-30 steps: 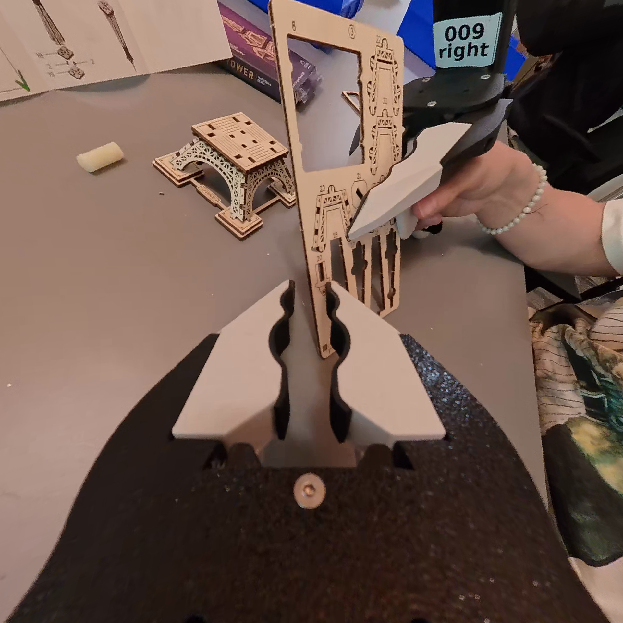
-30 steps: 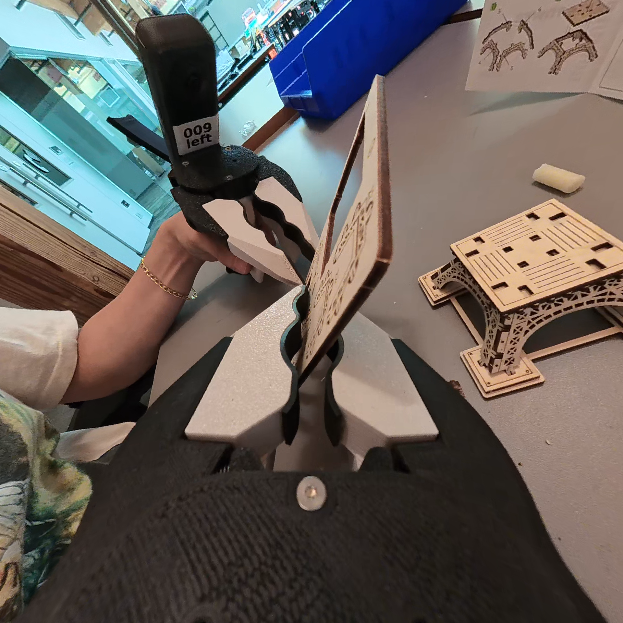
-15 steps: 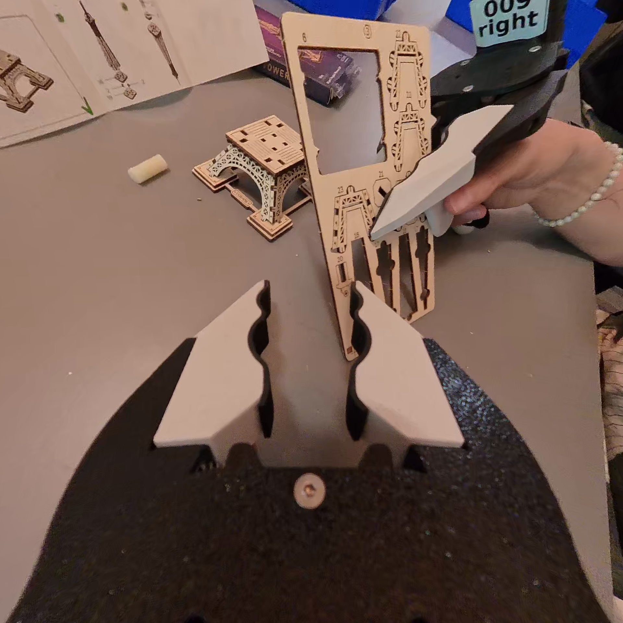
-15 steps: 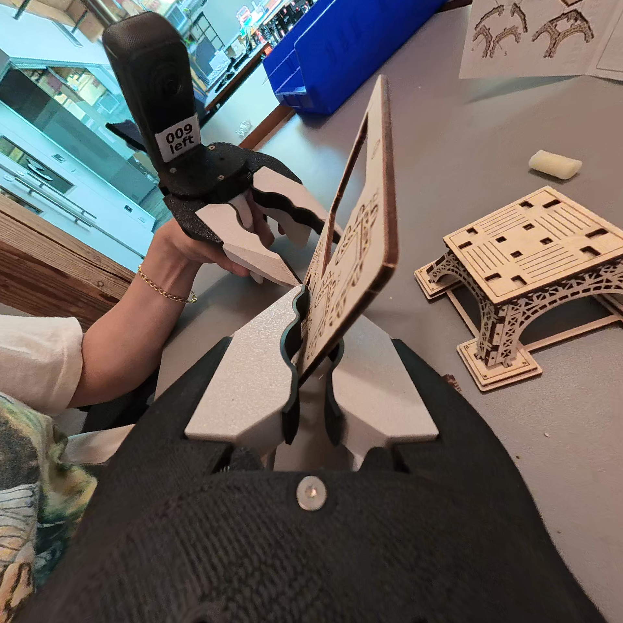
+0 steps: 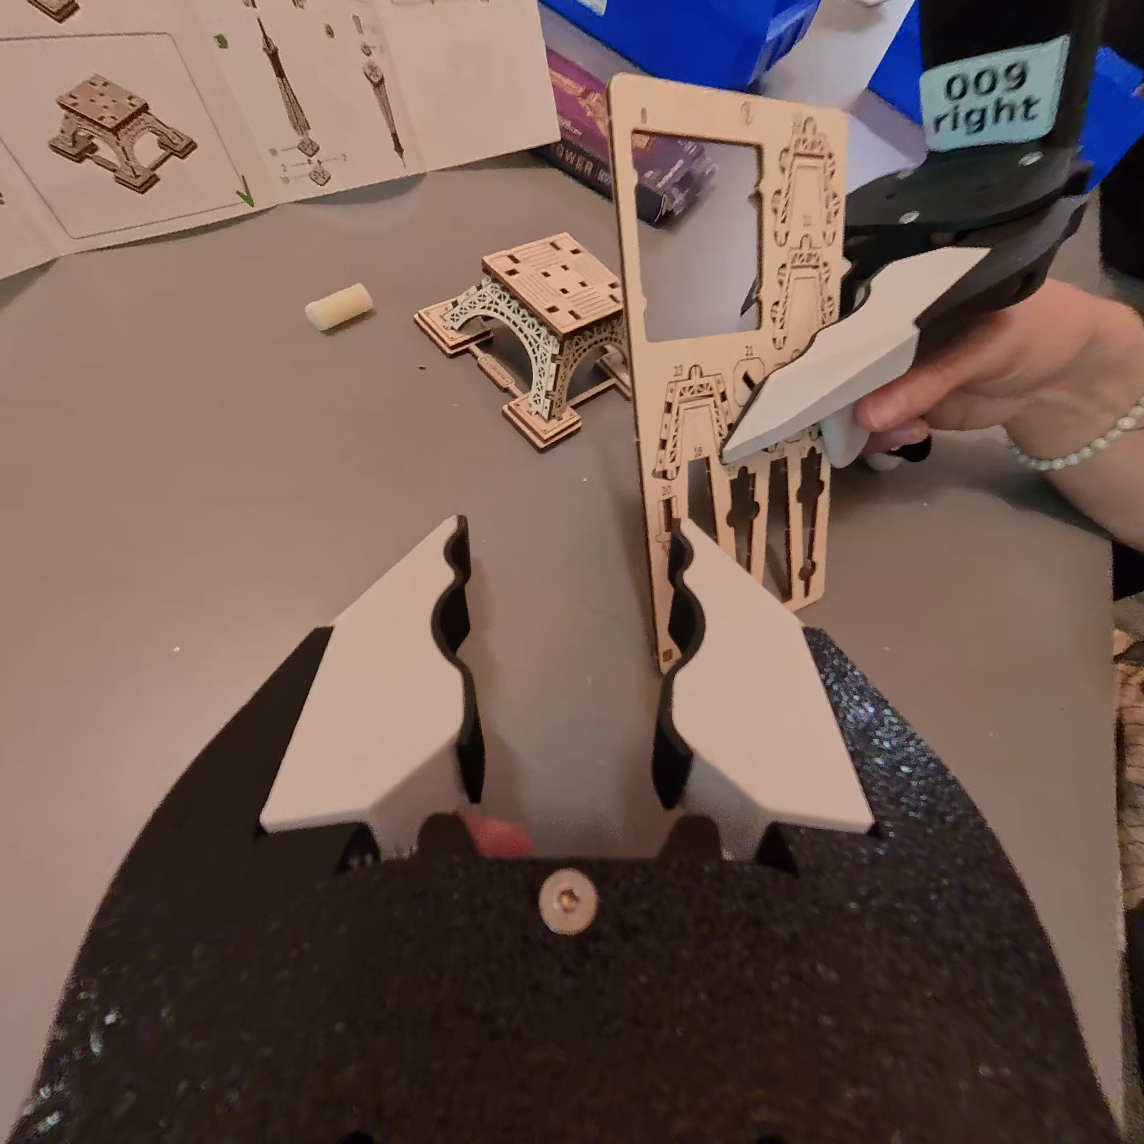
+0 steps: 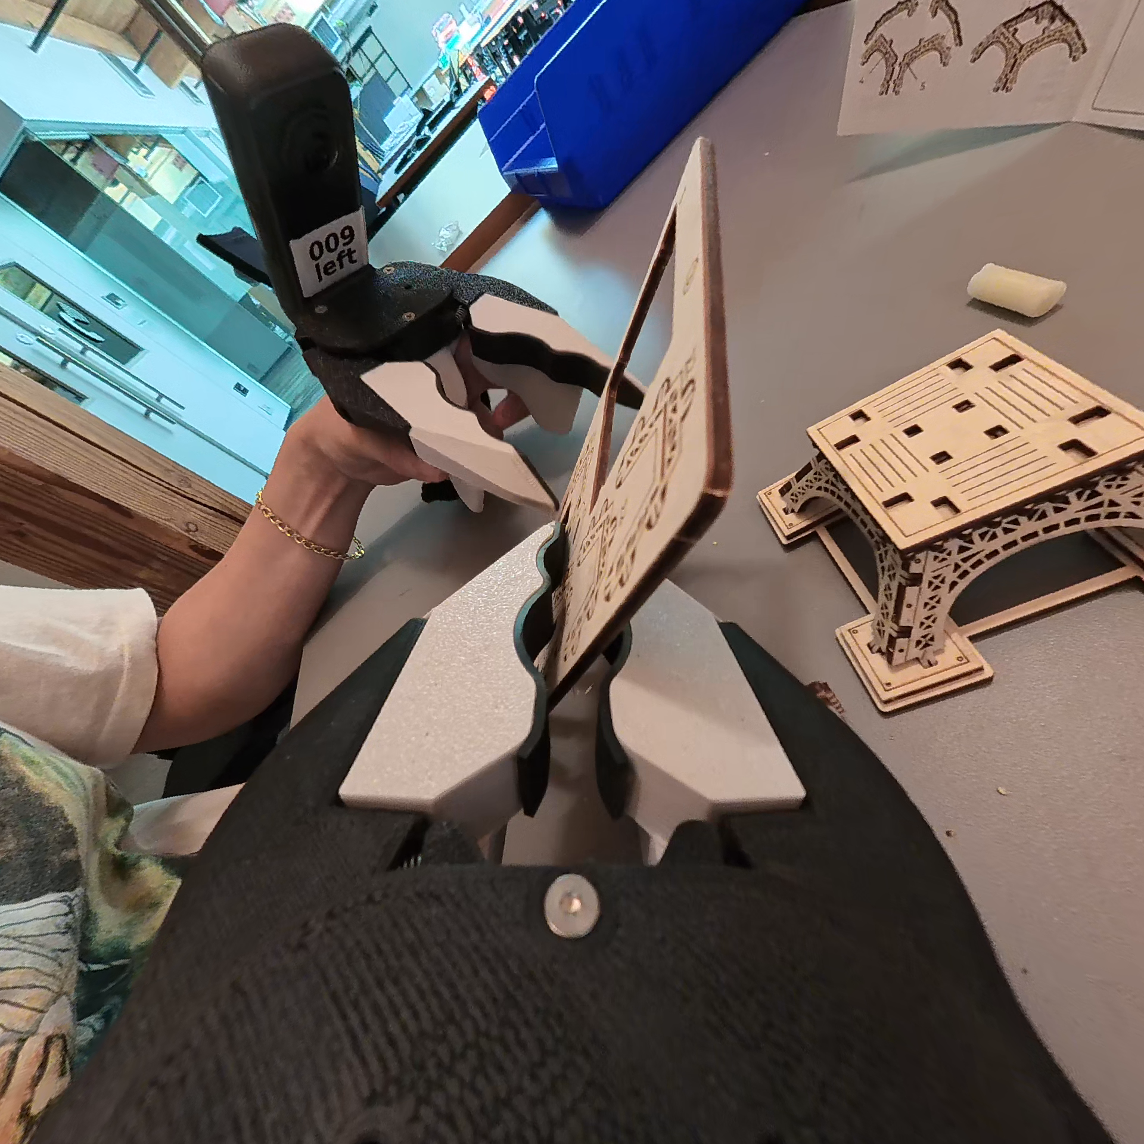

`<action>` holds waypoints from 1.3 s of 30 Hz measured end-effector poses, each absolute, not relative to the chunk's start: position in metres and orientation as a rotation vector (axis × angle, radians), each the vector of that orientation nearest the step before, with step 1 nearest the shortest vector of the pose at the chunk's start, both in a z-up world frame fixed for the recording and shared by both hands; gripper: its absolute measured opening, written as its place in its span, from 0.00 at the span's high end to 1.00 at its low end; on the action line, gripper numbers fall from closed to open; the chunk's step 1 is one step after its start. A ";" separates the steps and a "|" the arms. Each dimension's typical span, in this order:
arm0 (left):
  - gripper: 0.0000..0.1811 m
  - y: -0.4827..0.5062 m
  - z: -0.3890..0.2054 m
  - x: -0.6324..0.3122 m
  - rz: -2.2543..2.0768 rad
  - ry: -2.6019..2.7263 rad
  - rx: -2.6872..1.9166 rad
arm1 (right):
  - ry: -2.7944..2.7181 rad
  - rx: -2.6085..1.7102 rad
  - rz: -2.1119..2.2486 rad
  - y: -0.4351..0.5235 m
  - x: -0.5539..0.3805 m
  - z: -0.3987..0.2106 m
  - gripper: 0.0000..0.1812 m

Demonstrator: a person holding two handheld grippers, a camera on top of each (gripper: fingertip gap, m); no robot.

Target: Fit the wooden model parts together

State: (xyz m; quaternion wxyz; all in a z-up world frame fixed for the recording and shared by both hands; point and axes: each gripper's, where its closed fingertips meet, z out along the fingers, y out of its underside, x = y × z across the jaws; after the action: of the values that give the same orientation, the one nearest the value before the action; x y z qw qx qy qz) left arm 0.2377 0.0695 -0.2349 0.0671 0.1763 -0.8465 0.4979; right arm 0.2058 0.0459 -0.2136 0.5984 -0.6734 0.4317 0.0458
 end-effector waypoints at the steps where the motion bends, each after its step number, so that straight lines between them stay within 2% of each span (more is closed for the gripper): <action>1: 0.66 0.069 -0.233 0.237 1.515 -2.522 0.536 | 1.001 -1.562 0.106 0.046 0.206 -0.213 0.98; 21: 0.60 0.069 -0.242 0.240 1.447 -2.577 0.578 | 1.017 -1.546 0.153 0.045 0.206 -0.215 0.98; 34: 0.71 0.065 -0.242 0.233 1.431 -2.567 0.545 | 1.065 -1.522 0.197 0.042 0.208 -0.220 0.98; 39: 0.85 0.061 -0.241 0.222 1.409 -2.501 0.504 | 1.083 -1.530 0.186 0.041 0.209 -0.222 0.98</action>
State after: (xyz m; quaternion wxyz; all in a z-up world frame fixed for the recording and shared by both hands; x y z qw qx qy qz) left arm 0.2220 0.0609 -0.2410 0.1133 0.1719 -0.8525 0.4804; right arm 0.2095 0.0414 -0.2220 0.5885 -0.6567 0.4649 0.0798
